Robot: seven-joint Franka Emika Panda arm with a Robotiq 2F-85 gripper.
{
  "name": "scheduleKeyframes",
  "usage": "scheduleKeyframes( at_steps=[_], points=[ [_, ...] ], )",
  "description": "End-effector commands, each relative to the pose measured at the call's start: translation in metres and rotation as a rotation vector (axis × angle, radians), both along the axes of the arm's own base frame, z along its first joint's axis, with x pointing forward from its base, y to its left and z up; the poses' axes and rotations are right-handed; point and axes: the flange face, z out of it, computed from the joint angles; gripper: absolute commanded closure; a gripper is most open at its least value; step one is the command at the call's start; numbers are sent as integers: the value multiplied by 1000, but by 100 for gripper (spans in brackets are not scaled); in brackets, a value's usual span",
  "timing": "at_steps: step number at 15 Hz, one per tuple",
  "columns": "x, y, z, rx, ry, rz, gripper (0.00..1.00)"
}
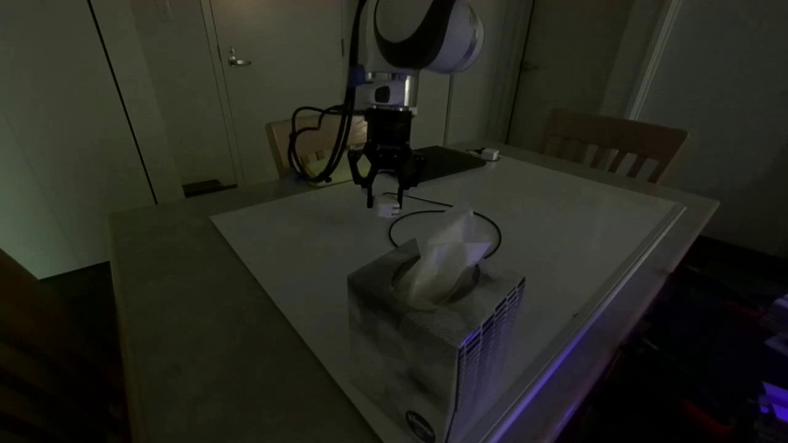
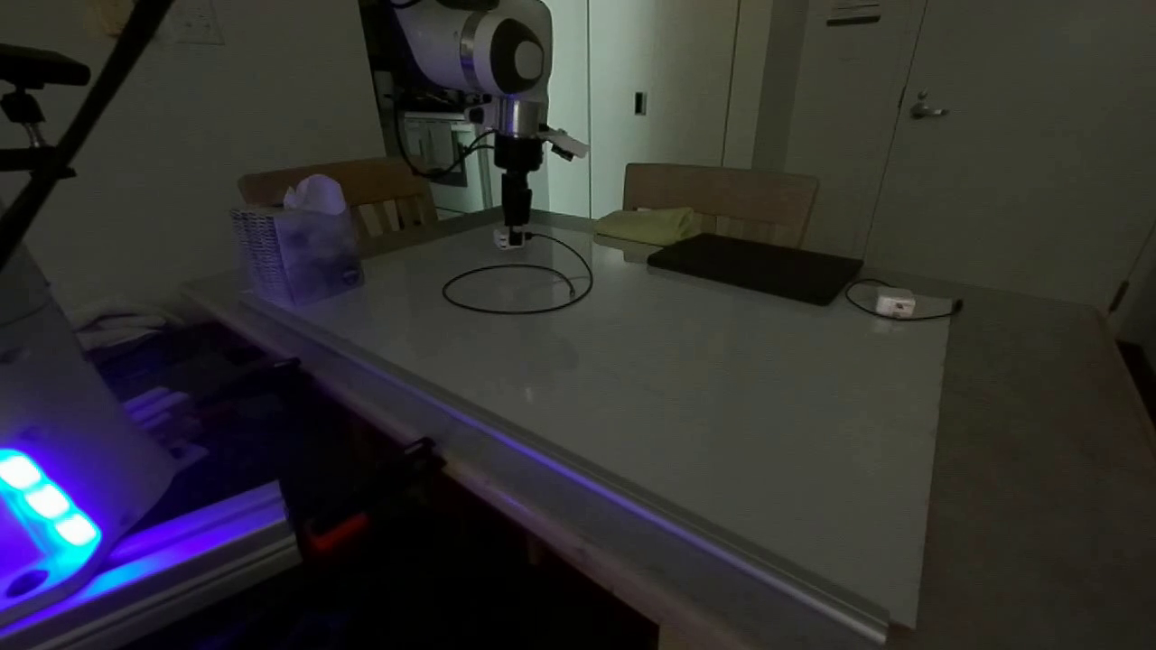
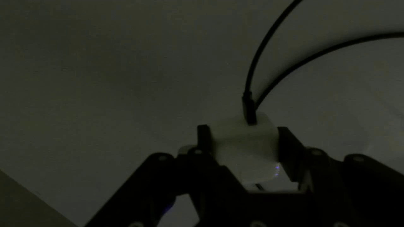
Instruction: Loop the cable
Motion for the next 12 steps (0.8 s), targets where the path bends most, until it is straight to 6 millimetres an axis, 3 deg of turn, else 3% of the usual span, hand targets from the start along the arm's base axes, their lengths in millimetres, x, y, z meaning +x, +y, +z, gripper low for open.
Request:
scheduleKeyframes(
  at_steps=[1,12],
  points=[
    [2,9,-9,-7,31,-58,71],
    [4,18,-33,38,-130,-248,71]
  ],
)
